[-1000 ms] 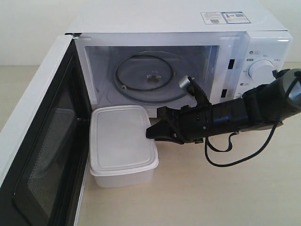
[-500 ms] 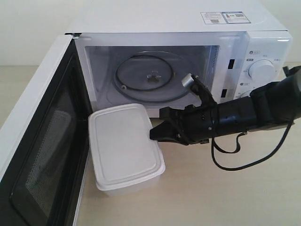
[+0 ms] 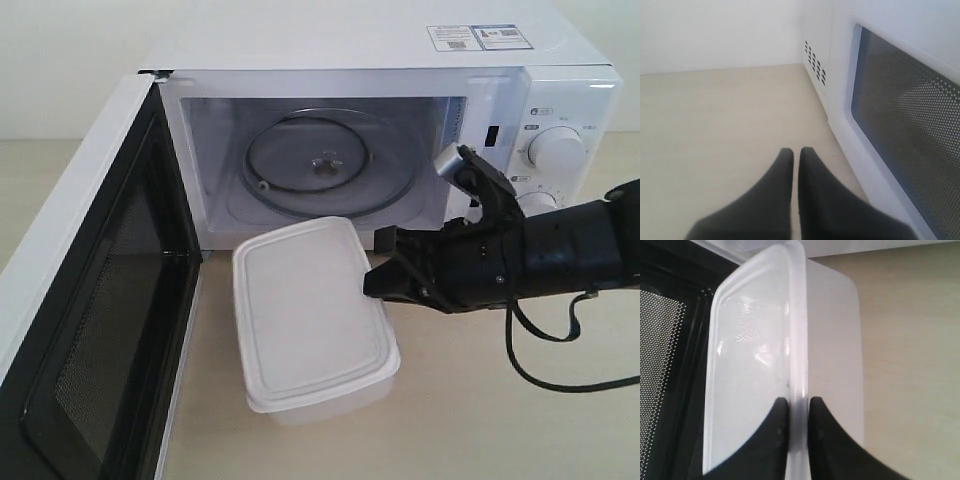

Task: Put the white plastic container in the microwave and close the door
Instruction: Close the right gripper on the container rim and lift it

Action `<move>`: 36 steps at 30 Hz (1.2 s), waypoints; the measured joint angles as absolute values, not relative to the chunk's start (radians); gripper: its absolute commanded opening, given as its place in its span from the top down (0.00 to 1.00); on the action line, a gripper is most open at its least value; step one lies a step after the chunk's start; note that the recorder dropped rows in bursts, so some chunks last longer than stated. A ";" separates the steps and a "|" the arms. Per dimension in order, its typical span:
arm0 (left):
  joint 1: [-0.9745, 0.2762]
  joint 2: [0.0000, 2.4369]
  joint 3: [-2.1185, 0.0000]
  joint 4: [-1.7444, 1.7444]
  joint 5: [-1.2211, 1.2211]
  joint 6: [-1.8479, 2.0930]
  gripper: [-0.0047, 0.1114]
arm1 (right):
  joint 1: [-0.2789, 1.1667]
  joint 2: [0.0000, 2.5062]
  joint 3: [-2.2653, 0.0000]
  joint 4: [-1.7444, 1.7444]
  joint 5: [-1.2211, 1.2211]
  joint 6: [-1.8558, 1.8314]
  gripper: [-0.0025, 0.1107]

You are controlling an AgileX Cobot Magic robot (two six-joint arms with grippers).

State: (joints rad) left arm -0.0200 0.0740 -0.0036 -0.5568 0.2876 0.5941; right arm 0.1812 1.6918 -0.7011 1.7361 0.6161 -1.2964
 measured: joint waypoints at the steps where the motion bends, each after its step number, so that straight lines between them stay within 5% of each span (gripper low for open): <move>1: -0.020 0.074 -0.004 -0.557 0.288 0.594 0.92 | 0.181 1.678 -0.691 1.736 0.604 -1.284 0.98; 17: -0.020 0.074 -0.004 -0.557 0.288 0.594 0.92 | 0.211 1.333 -0.506 1.738 0.370 -0.995 0.98; 27: -0.020 0.074 -0.004 -0.557 0.288 0.594 0.92 | 0.441 1.009 -0.434 1.724 0.112 -0.859 0.98; 36: -0.020 0.074 -0.004 -0.557 0.288 0.594 0.92 | 0.449 0.997 -0.434 1.735 0.112 -0.852 0.98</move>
